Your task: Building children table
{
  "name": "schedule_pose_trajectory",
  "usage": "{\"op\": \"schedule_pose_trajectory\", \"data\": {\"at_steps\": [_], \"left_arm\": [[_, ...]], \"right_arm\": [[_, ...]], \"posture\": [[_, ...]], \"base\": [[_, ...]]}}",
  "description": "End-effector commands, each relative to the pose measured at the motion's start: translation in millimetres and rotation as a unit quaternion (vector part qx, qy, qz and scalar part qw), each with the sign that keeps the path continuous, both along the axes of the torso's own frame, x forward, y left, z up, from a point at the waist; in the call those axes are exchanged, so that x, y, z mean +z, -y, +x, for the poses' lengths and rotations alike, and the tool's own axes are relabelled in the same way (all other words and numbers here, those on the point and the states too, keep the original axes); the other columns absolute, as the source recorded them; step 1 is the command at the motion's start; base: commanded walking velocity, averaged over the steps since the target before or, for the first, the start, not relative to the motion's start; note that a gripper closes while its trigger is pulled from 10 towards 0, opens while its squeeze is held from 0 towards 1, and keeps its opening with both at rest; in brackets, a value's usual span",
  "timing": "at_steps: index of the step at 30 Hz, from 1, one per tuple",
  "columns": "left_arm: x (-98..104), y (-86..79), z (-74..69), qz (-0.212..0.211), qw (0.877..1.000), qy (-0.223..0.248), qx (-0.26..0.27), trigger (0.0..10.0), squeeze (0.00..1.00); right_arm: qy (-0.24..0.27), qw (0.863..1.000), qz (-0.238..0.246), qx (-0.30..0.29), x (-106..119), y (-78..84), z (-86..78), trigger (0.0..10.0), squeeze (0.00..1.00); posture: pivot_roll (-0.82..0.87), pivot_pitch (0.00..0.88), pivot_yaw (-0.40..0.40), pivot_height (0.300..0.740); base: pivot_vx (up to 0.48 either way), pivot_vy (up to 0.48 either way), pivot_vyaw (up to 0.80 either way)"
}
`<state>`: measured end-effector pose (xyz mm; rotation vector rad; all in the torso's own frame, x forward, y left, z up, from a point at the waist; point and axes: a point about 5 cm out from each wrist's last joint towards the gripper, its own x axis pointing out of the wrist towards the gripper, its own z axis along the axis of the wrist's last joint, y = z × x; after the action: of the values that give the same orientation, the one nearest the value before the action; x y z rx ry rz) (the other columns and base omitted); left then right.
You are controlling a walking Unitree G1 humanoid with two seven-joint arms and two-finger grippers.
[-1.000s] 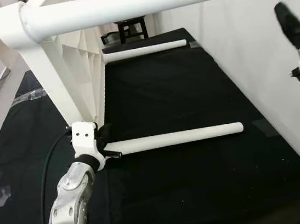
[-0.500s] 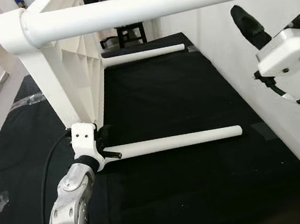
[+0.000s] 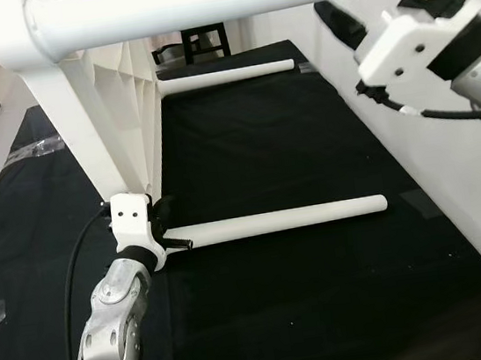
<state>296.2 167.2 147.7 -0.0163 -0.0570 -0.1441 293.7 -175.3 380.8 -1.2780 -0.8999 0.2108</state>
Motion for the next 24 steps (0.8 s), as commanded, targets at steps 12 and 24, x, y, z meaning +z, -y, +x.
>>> {"op": "schedule_pose_trajectory", "data": {"at_steps": [12, 24], "left_arm": [[-13, -22.6, 5.8, 0.012, 0.998, -0.017, 0.061, 10.0, 0.00], [3, -105.2, 9.8, 0.058, 0.972, 0.016, 0.225, 10.0, 0.00]], "right_arm": [[-0.018, 0.999, -0.009, 0.028, -1, -9.5, 7.7, 0.0, 0.00], [-0.035, 0.999, -0.001, 0.030, -2, -7.9, 10.5, 0.0, 0.00]], "posture": [[0.01, 0.105, 0.009, 0.740], [0.00, 0.107, 0.000, 0.740]], "base": [[0.000, 0.000, 0.00], [0.000, 0.000, 0.00]]}}
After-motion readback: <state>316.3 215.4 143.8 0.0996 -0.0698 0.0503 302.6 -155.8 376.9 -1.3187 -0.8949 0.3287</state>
